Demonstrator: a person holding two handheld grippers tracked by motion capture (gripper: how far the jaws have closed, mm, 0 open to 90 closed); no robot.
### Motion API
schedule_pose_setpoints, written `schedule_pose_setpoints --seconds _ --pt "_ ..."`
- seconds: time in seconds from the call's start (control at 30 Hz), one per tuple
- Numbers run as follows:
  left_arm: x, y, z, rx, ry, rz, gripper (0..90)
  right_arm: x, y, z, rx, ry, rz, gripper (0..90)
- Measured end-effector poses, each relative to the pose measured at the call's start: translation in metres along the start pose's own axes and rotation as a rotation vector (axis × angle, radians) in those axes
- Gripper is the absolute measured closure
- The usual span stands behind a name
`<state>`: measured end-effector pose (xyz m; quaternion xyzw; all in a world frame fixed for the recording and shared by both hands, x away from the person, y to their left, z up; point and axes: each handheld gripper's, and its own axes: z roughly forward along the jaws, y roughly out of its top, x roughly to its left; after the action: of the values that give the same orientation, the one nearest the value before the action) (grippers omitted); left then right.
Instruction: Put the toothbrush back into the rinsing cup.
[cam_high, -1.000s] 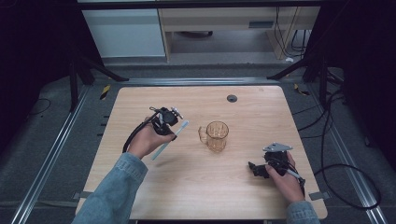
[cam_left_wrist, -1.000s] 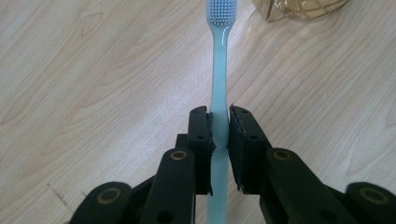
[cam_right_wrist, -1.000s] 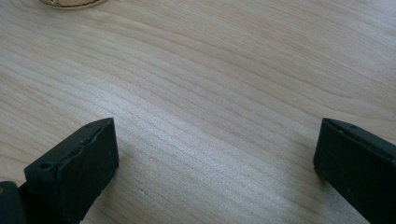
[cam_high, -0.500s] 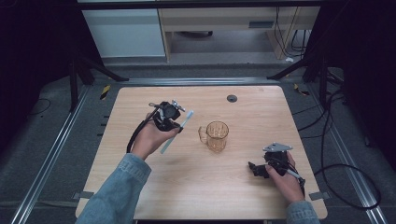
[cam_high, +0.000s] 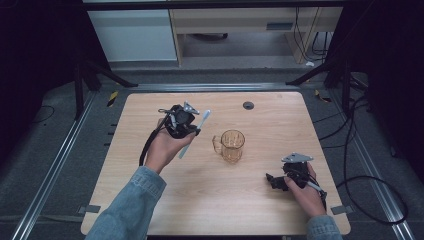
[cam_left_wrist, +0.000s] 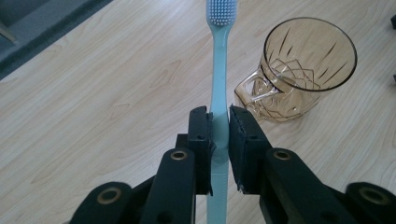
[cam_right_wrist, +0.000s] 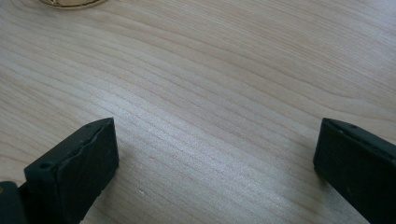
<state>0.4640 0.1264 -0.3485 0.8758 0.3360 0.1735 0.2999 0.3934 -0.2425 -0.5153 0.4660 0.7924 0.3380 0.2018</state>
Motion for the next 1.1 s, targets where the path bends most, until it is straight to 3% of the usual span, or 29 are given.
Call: schedule_pose_setpoints --seconds 0.37,0.47,0.73,0.8,0.83,0.9,0.97,1.1 --pt "-0.005 0.005 -0.004 -0.071 0.024 -0.008 78.8 0.0 0.0 0.0 0.0 -0.001 0.0 0.4" --pt "-0.007 0.007 -0.008 -0.126 0.071 -0.001 78.8 0.0 0.0 0.0 0.0 0.0 0.001 0.4" --pt "-0.014 0.012 -0.012 -0.209 0.095 -0.006 78.8 0.0 0.0 0.0 0.0 0.0 0.0 0.4" --pt "-0.017 0.012 -0.013 -0.243 0.11 0.003 78.8 0.0 0.0 0.0 0.0 0.0 0.001 0.4" --pt "-0.02 0.012 -0.013 -0.283 0.119 -0.004 78.8 0.0 0.0 0.0 0.0 0.0 0.001 0.4" --pt "-0.022 0.012 -0.014 -0.304 0.119 -0.009 78.8 0.0 0.0 0.0 0.0 -0.001 0.001 0.4" --pt "-0.027 0.012 -0.014 -0.362 0.128 -0.024 78.8 0.0 0.0 0.0 0.0 0.0 0.001 0.4" --pt "-0.032 0.012 -0.014 -0.395 0.13 -0.031 78.8 0.0 0.0 0.0 -0.001 0.0 0.0 0.4"
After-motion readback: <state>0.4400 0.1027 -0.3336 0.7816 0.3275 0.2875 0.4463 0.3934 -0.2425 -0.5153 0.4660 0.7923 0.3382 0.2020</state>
